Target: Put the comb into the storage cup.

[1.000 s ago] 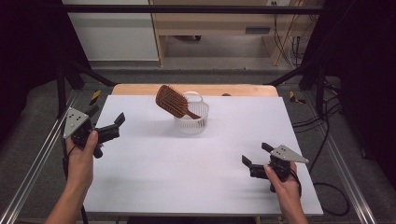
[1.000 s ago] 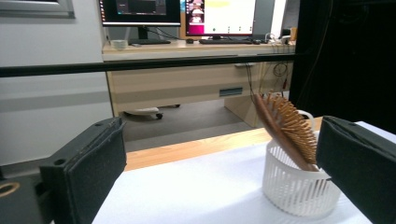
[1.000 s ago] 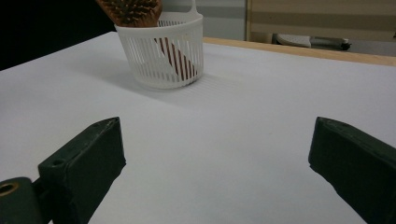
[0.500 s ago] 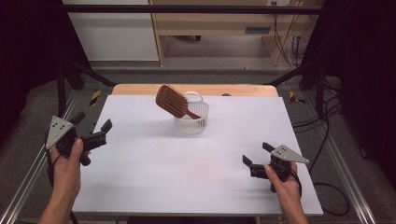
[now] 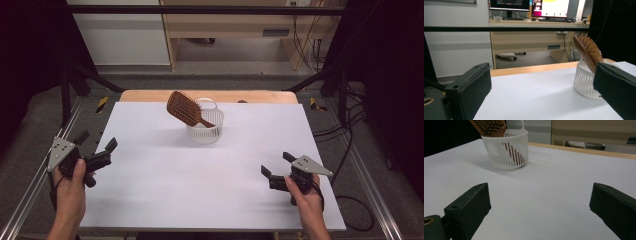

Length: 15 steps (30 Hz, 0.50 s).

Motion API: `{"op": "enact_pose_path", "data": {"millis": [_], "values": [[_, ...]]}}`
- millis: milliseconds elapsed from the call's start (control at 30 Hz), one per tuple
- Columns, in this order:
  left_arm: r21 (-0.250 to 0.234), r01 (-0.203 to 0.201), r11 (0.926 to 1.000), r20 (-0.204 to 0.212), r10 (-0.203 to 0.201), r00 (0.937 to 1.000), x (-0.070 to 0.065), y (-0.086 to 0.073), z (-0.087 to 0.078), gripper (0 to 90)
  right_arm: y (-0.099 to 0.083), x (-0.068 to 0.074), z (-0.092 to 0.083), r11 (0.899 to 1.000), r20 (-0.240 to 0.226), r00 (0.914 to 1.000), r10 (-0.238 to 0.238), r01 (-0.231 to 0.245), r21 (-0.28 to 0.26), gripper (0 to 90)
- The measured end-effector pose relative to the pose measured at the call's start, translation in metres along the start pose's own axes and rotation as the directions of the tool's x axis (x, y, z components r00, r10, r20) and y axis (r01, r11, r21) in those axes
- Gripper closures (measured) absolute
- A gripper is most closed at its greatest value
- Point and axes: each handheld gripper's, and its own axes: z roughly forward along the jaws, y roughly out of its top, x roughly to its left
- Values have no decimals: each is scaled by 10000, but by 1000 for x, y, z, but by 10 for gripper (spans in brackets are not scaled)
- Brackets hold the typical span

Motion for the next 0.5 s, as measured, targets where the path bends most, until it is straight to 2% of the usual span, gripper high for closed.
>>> {"op": "enact_pose_path", "data": {"millis": [267,500], "values": [[179,235,9996,-113,-233,9997,6,-15,-5,20,0,0,0,9999,69,9999,-155,156,-63,38],[216,177,9996,-86,-175,9998,6,-23,-8,22,-1,0,-1,9993,165,9994,-305,309,-205,39]]}}
